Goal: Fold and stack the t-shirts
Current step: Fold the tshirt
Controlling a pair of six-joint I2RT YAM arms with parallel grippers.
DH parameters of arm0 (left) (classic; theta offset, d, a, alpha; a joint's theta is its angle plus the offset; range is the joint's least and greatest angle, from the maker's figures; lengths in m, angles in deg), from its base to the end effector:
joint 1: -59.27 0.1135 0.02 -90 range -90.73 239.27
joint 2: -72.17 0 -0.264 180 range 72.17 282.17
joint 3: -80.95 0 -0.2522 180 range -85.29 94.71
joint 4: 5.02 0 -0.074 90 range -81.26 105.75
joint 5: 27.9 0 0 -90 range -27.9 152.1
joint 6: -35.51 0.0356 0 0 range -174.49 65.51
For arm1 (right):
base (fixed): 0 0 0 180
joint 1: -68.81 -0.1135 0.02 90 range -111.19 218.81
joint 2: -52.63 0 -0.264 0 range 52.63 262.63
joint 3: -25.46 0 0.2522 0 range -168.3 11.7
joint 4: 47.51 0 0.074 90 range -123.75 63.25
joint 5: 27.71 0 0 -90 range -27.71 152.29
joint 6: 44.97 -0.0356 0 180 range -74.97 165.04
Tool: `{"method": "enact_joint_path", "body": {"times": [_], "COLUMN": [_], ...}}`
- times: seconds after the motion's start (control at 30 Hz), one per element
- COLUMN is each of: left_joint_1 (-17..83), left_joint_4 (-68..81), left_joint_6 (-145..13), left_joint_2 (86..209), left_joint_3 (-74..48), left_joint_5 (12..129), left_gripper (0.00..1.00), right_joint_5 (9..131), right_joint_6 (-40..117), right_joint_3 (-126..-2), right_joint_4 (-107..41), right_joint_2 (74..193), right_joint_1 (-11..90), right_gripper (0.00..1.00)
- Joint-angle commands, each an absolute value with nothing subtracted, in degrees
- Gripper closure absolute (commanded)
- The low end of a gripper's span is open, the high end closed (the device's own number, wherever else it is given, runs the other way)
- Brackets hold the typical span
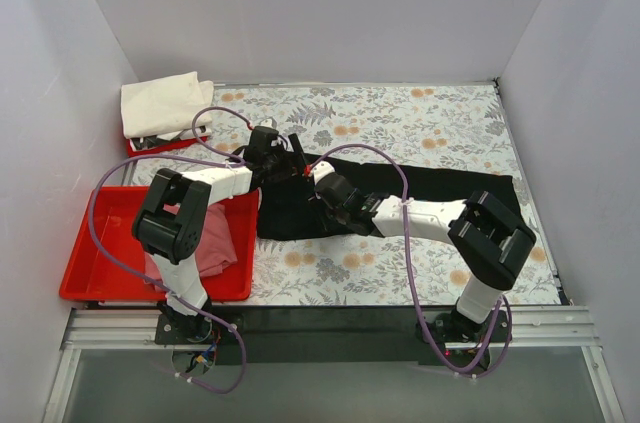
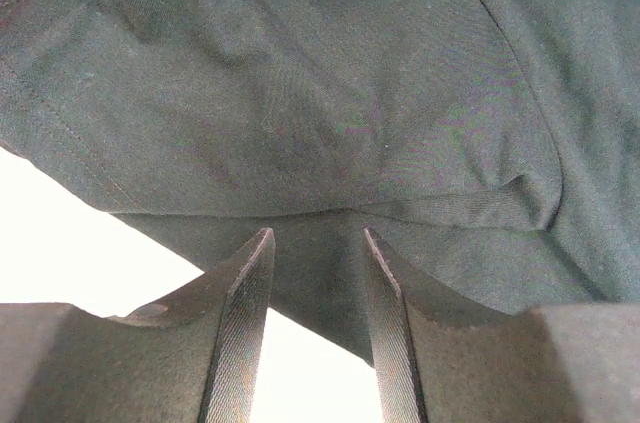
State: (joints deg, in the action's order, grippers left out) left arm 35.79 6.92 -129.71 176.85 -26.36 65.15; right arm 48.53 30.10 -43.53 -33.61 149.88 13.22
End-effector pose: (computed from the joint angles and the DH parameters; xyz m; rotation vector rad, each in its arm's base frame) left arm 0.3475 -0.1530 0.1593 -1.0750 2.2823 -0.8576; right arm 0.2081 0.2889 0.1831 -0.6850 2.2038 0.3630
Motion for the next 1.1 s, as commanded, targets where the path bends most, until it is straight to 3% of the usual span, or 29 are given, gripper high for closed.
{"method": "enact_joint_path", "body": {"times": [0.0,1.07], "left_joint_1": [36.3,36.6], "left_joint_4": [6.5,6.4], "left_joint_6": [-128.7,-128.7], "left_joint_2": [174.4,173.6], "left_joint_3": [-27.1,-28.0], "left_joint_5": [65.0,65.6], "left_gripper": [0.09,0.09], "right_joint_5": [48.6,47.1], "right_joint_6": [29.2,29.8], "right_joint_3": [-44.5,-48.9], "right_joint_4": [-33.9,-35.6], "right_joint_2": [150.6,156.1], "right_joint_1": [12.9,12.9], "right_gripper": [0.64,0.62]}}
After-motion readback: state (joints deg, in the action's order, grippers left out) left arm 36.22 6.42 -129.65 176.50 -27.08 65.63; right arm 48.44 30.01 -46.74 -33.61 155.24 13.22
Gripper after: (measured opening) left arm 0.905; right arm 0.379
